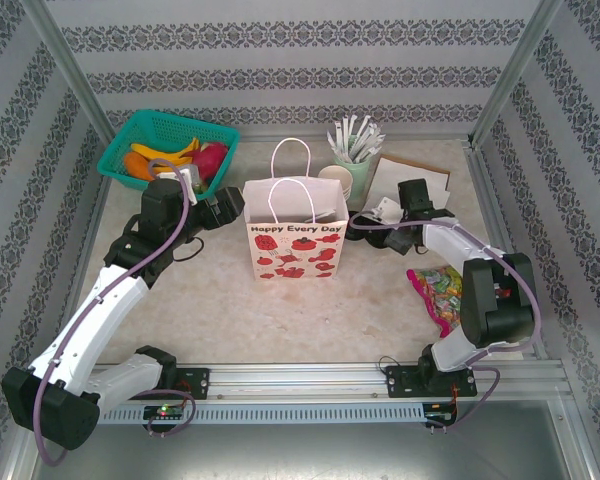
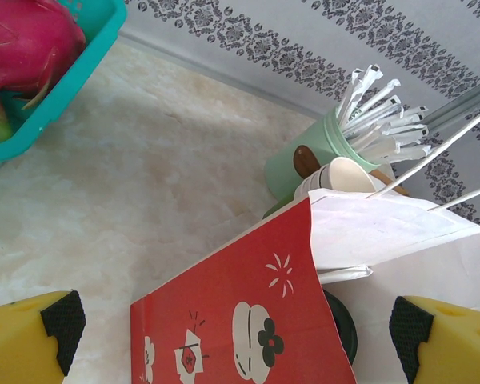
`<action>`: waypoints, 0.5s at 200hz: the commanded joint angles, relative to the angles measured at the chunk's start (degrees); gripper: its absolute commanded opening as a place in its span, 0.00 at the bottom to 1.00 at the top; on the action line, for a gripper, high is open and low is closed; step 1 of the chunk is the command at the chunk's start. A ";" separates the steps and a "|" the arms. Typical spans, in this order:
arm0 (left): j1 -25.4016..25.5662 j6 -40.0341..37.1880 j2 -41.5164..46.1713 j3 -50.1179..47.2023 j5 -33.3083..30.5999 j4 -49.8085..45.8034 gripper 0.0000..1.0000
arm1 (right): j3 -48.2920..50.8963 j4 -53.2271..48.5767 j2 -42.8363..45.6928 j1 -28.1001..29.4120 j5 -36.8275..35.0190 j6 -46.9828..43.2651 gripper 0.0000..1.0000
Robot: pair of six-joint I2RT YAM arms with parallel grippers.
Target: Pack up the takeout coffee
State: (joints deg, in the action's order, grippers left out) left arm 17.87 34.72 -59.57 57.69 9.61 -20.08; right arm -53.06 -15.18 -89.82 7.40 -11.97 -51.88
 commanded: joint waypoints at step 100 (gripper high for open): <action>-0.47 -1.15 0.41 -0.52 -0.91 2.32 1.00 | 1.25 12.36 -3.49 1.65 -6.17 -9.68 0.73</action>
State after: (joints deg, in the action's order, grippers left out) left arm 17.87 34.72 -59.55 57.43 9.19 -20.08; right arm -51.11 -3.81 -92.31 8.43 -16.95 -60.64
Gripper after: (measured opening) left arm 0.994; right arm 0.749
